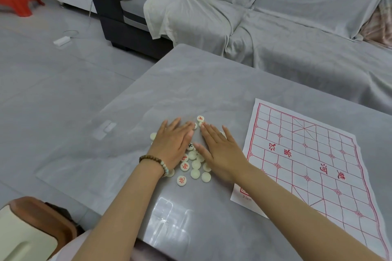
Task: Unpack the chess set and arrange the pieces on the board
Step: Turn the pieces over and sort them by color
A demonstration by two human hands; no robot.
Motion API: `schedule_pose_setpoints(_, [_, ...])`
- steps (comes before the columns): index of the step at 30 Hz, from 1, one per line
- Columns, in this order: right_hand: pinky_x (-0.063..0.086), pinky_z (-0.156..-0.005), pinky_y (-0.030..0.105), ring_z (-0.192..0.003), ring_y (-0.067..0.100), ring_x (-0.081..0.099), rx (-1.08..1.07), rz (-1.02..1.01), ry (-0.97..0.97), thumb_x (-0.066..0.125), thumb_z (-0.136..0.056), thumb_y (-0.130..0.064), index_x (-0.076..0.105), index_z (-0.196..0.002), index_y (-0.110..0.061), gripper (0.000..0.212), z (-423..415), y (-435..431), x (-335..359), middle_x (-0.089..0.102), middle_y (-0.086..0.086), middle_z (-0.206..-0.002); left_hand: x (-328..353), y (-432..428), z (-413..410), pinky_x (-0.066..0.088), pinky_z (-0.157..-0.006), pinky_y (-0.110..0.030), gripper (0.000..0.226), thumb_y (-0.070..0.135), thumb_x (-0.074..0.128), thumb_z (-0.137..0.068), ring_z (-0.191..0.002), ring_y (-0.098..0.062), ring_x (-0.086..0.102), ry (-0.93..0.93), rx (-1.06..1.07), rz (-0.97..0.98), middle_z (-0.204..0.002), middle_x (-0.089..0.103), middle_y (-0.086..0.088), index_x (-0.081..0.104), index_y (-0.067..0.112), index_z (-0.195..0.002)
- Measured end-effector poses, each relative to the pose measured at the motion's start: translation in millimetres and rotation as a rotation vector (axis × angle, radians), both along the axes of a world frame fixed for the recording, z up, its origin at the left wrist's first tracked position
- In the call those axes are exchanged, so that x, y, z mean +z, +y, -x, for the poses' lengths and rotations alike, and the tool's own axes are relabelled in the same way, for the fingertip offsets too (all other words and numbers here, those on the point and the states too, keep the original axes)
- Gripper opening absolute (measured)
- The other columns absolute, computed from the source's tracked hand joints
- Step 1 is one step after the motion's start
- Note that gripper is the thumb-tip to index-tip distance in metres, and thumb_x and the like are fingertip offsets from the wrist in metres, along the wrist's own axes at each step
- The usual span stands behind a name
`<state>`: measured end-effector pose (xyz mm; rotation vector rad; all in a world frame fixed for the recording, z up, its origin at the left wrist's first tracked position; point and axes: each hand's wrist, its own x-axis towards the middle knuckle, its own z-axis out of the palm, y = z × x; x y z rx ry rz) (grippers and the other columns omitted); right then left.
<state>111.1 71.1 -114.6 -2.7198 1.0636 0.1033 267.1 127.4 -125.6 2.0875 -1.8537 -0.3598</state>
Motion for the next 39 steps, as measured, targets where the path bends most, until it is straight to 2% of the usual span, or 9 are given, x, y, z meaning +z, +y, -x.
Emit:
schedule_pose_setpoints(7, [-0.014,-0.115,0.029,-0.143,0.004,-0.009,-0.057,-0.138,-0.068,0.009,-0.099,-0.044,-0.002,-0.149,-0.02,0.057,-22.3,-24.5,7.5,-0.004,-0.006,-0.158,9.5,11.9,-24.4,-0.001,-0.115,-0.03,0.047,0.04,0.015,-0.098,-0.141,-0.008,0.013,0.065,0.093,0.079,-0.143,0.039,0.01,0.038,0.029,-0.138])
schedule_pose_setpoints(10, [-0.013,-0.115,0.027,-0.142,0.003,-0.011,-0.052,-0.183,-0.112,0.01,-0.098,-0.046,-0.004,-0.149,-0.023,0.058,-24.4,-30.6,9.7,-0.007,-0.008,-0.157,22.5,24.6,-32.1,-0.006,-0.115,-0.03,0.075,0.052,-0.009,-0.083,-0.141,-0.004,0.007,0.006,0.1,0.097,-0.143,0.038,0.017,0.039,0.031,-0.137])
schedule_pose_setpoints(16, [-0.008,-0.117,0.029,-0.142,0.006,-0.014,-0.015,-0.233,0.019,0.011,-0.095,-0.055,-0.011,-0.148,-0.018,0.068,-39.9,-44.4,8.3,-0.016,-0.006,-0.156,18.3,32.5,-8.9,-0.012,-0.115,-0.033,0.085,0.051,-0.021,-0.075,-0.133,0.008,-0.01,-0.025,-0.023,-0.006,-0.147,0.029,0.021,0.026,0.03,-0.143])
schedule_pose_setpoints(20, [-0.009,-0.116,0.027,-0.141,0.006,-0.017,-0.023,-0.251,0.026,0.011,-0.095,-0.055,-0.014,-0.147,-0.018,0.068,-51.0,-51.8,7.0,-0.02,-0.006,-0.155,10.8,20.6,-12.2,-0.016,-0.113,-0.034,0.057,0.041,-0.007,-0.093,-0.14,-0.004,-0.015,-0.112,-0.019,-0.07,-0.152,0.012,0.018,0.007,0.029,-0.146])
schedule_pose_setpoints(22, [-0.009,-0.115,0.026,-0.141,0.006,-0.017,-0.029,-0.294,-0.006,0.011,-0.097,-0.052,-0.012,-0.147,-0.017,0.066,-55.9,-55.2,7.5,-0.019,-0.005,-0.155,6.9,14.8,-16.5,-0.017,-0.113,-0.033,0.056,0.043,-0.008,-0.093,-0.139,-0.003,-0.017,-0.074,0.013,-0.078,-0.153,0.006,0.018,0.004,0.029,-0.147])
schedule_pose_setpoints(25, [-0.005,-0.114,0.023,-0.142,0.003,-0.009,-0.044,-0.449,-0.15,0.012,-0.099,-0.046,0.001,-0.149,-0.015,0.059,-62.2,-58.6,14.7,-0.007,-0.006,-0.157,2.6,6.1,-23.7,-0.018,-0.112,-0.03,0.061,0.046,-0.012,-0.09,-0.137,0.001,-0.018,0.009,0.042,-0.062,-0.153,0.003,0.019,0.005,0.029,-0.147])
schedule_pose_setpoints(29, [0.019,-0.104,0.017,-0.128,-0.004,0.028,-0.157,-0.724,-0.45,0.014,-0.098,-0.05,0.033,-0.143,-0.021,0.057,-59.7,-57.6,31.2,0.033,-0.015,-0.144,1.5,-1.2,-29.6,-0.02,-0.111,-0.026,0.053,0.039,-0.004,-0.096,-0.139,0.001,-0.013,0.099,0.062,-0.043,-0.153,0.008,0.018,0.009,0.03,-0.146])
schedule_pose_setpoints(34, [0.012,-0.101,0.013,-0.129,-0.013,0.021,-0.207,-0.61,-0.585,0.011,-0.096,-0.052,0.042,-0.138,-0.033,0.056,-15.8,-59.0,37.0,0.033,-0.025,-0.143,5.6,-12.5,-32.6,-0.018,-0.112,-0.028,0.052,0.035,-0.001,-0.097,-0.14,-0.001,-0.011,0.112,0.078,-0.063,-0.153,0.011,0.016,0.016,0.029,-0.146])
schedule_pose_setpoints(39, [0.001,-0.115,0.021,-0.139,-0.008,0.009,-0.022,-0.419,-0.272,0.009,-0.094,-0.051,0.029,-0.145,-0.033,0.058,11.7,-51.5,26.6,0.021,-0.021,-0.151,10.4,-27.1,-28.4,-0.016,-0.113,-0.031,0.05,0.031,0.001,-0.098,-0.141,-0.004,-0.01,0.068,0.104,-0.093,-0.154,0.011,0.014,0.015,0.026,-0.146])
